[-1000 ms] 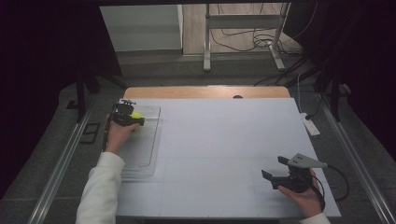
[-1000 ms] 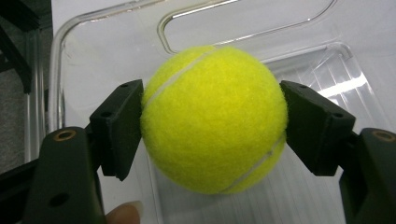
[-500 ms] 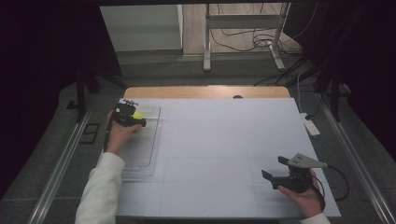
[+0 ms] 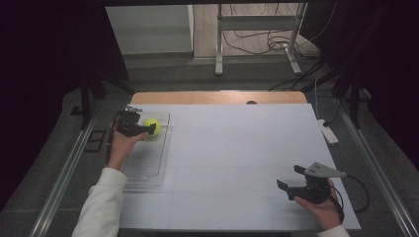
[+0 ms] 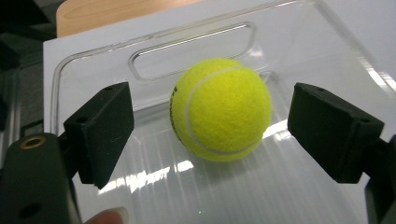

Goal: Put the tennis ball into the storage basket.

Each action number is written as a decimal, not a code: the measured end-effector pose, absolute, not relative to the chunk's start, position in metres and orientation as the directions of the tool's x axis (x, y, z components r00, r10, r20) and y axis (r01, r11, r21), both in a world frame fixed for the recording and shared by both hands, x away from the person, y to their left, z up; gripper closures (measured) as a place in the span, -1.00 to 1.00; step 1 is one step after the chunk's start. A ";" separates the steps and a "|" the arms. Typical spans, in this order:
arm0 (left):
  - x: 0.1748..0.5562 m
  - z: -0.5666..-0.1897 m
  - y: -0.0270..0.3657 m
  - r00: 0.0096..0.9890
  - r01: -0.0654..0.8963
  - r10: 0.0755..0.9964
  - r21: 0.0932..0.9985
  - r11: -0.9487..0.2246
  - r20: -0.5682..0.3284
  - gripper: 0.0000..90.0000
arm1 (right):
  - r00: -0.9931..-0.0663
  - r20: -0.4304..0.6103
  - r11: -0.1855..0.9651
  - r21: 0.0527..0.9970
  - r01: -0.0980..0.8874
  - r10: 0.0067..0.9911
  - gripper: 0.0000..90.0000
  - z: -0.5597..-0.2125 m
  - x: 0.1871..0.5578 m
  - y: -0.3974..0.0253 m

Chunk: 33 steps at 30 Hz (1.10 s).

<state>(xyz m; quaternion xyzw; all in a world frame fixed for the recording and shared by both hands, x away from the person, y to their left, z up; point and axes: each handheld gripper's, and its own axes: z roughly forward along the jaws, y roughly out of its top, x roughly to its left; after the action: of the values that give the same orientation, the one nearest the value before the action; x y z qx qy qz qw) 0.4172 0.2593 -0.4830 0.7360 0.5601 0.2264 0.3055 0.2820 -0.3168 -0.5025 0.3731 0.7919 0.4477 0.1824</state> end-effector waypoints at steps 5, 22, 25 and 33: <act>0.409 -0.474 0.258 0.303 0.656 0.952 0.734 -0.174 -0.045 -0.66 | -0.652 0.051 0.315 0.845 0.432 0.757 -0.74 -0.503 0.283 -0.319; 0.368 -0.462 0.255 0.384 0.593 0.916 0.791 -0.148 -0.116 -0.65 | -0.651 0.052 0.310 0.848 0.429 0.758 -0.74 -0.502 0.284 -0.318; 0.355 -0.458 0.256 0.408 0.570 0.902 0.811 -0.130 -0.142 -0.66 | -0.648 0.049 0.310 0.849 0.428 0.760 -0.74 -0.502 0.284 -0.319; 0.326 -0.456 0.257 0.461 0.534 0.873 0.835 -0.129 -0.160 -0.66 | -0.640 0.046 0.311 0.846 0.433 0.767 -0.74 -0.502 0.283 -0.319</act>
<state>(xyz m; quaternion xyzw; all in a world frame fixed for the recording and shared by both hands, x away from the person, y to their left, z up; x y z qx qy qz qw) 0.3265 0.2572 -0.4561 0.7272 0.4837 0.1887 0.4489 0.2835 -0.3192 -0.5020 0.3808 0.7879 0.4465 0.1866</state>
